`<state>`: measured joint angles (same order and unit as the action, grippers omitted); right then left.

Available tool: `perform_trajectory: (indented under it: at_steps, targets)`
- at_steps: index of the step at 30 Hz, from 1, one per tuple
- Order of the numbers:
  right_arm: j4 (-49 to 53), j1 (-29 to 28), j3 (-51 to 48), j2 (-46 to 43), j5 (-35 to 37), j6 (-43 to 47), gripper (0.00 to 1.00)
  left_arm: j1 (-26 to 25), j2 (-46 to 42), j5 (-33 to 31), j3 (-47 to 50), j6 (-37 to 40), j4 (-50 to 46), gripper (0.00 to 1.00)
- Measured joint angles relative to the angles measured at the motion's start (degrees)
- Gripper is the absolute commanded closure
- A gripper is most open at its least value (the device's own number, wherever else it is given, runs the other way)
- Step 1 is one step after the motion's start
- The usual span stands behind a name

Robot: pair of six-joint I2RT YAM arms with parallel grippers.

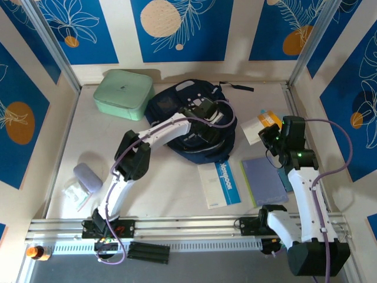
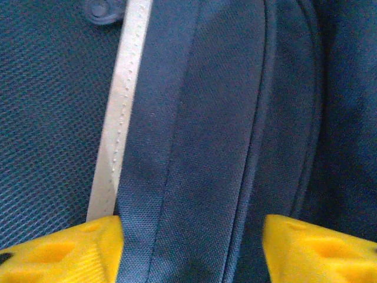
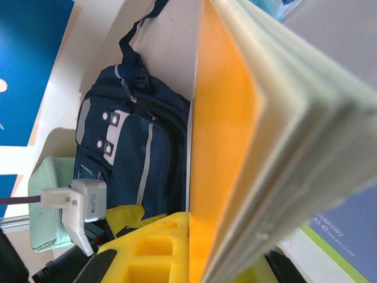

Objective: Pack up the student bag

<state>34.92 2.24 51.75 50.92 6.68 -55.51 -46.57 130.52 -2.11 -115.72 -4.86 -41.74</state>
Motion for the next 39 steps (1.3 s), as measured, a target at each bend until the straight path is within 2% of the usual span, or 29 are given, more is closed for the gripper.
perform_trajectory:
  at_steps: [7,12,22,33,35,39]
  targets:
    - [-0.11,1.18,-0.13,-0.39,-1.57,-0.04,0.99,-0.39,3.91,-3.08,-4.90,1.53,-2.49,0.44]
    - [-1.44,2.80,-0.72,-0.90,-3.48,-0.28,0.99,-1.25,5.75,-5.60,-6.95,2.38,-4.07,0.48]
    - [-2.36,3.21,-1.79,-0.87,-4.76,-0.44,0.97,-2.47,5.86,-8.72,-7.37,3.37,-4.39,0.69]
    - [-2.43,4.07,-2.05,-0.90,-4.79,-0.37,0.96,-2.71,4.52,-8.90,-7.43,3.32,-4.46,0.90]
    - [-2.29,4.33,-2.05,-0.90,-4.79,-0.26,0.96,-2.69,3.54,-8.94,-7.43,3.30,-4.57,0.98]
    - [-2.27,4.66,-2.05,-1.46,-4.79,-0.13,0.96,-2.62,1.53,-9.55,-7.43,3.32,-4.66,1.00]
